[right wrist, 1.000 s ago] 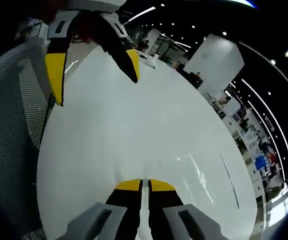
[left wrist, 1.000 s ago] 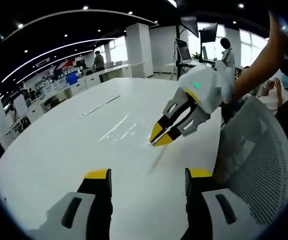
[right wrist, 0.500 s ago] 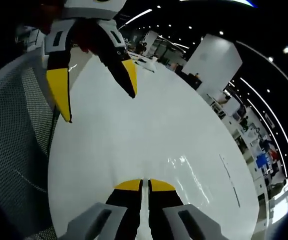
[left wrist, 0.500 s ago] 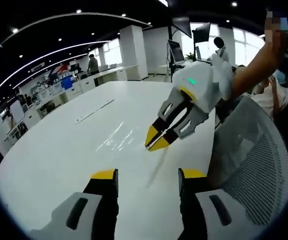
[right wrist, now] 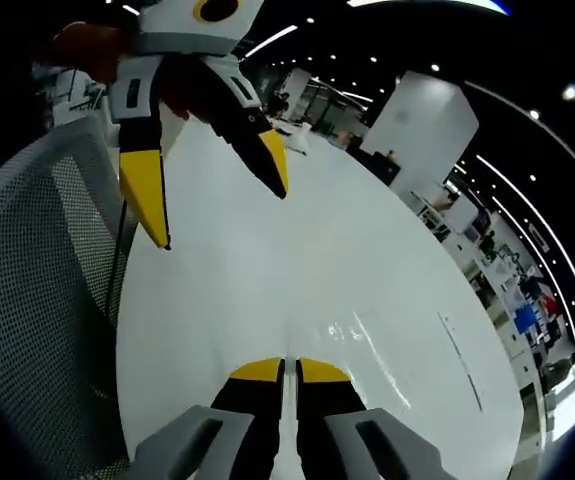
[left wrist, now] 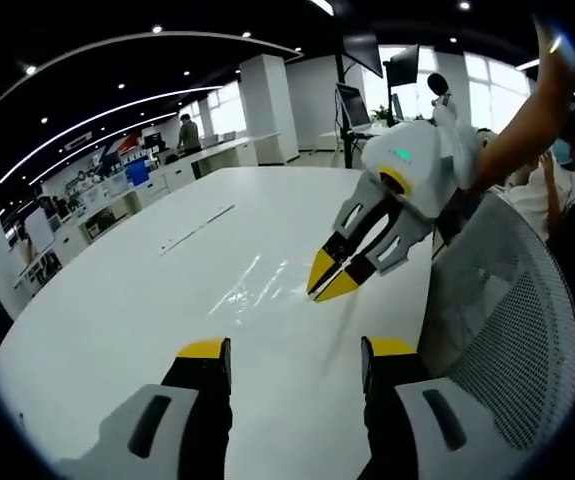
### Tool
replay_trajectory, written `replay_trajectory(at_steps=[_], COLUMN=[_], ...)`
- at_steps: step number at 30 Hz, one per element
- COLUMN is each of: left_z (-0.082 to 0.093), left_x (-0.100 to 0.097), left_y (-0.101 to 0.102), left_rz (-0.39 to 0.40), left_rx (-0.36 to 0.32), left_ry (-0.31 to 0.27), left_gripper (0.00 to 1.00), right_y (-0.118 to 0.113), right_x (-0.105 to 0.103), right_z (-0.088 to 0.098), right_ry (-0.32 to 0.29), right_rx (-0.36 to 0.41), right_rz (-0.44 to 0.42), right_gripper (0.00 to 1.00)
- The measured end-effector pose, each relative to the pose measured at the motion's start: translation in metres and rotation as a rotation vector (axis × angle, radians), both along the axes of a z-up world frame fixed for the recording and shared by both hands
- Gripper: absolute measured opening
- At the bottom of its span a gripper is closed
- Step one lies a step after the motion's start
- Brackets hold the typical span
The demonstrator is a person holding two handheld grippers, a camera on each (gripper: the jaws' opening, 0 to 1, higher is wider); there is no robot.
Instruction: Open the resealable bag by pulling the two sides of the seal apart until the entire bag opening is separated and visibly accessible.
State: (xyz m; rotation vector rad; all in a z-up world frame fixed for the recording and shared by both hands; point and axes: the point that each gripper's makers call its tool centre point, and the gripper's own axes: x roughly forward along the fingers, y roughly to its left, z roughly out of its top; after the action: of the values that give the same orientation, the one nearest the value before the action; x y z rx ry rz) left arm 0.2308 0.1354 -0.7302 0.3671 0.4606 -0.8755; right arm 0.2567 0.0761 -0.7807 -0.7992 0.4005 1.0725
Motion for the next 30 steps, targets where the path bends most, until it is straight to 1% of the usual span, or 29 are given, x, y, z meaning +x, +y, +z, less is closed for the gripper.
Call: replay_trajectory(at_steps=[2,4,6,9,12,16,17,20,23,25,27,30], left_z=[-0.001,-0.002,-0.005,-0.008,-0.009,-0.011,-0.012,-0.018,-0.021,-0.024,-0.027,-0.032], left_x=[0.001,0.001,0.002,0.003,0.003,0.000,0.000,-0.003,-0.009,-0.013,-0.015,-0.016], left_y=[0.001,0.001,0.001,-0.003,-0.008,-0.017,-0.019,-0.023,-0.030,-0.034,-0.035,-0.031], left_rz=[0.007,0.007,0.000,-0.021,-0.061,-0.147,-0.160,-0.218,-0.265,-0.298,-0.317,-0.307], left_rx=[0.008,0.013,0.019,0.030,0.044,0.095,0.105,0.172,0.194,0.215,0.246,0.290], left_ry=[0.000,0.001,0.006,0.006,0.007,-0.018,-0.024,-0.043,-0.047,-0.049,-0.067,-0.057], left_gripper=[0.51,0.52,0.51,0.50,0.45,0.35,0.34,0.33,0.31,0.28,0.25,0.15], right_y=[0.001,0.003,0.004,0.007,0.010,0.016,0.016,0.020,0.024,0.026,0.028,0.030], right_x=[-0.002,-0.007,-0.009,-0.014,-0.019,-0.025,-0.026,-0.032,-0.040,-0.045,-0.049,-0.053], right_z=[0.003,0.008,0.010,0.014,0.017,0.015,0.015,0.014,0.012,0.010,0.009,0.009], right_ry=[0.013,0.041,0.046,0.051,0.054,0.065,0.067,0.072,0.076,0.068,0.063,0.062], right_rx=[0.019,0.055,0.064,0.075,0.083,0.082,0.081,0.079,0.078,0.060,0.050,0.044], right_rz=[-0.005,-0.011,-0.011,-0.006,0.000,0.017,0.020,0.033,0.048,0.064,0.075,0.086], right_gripper=[0.00,0.00,0.00,0.00,0.00,0.00,0.00,0.00,0.00,0.00,0.00,0.00])
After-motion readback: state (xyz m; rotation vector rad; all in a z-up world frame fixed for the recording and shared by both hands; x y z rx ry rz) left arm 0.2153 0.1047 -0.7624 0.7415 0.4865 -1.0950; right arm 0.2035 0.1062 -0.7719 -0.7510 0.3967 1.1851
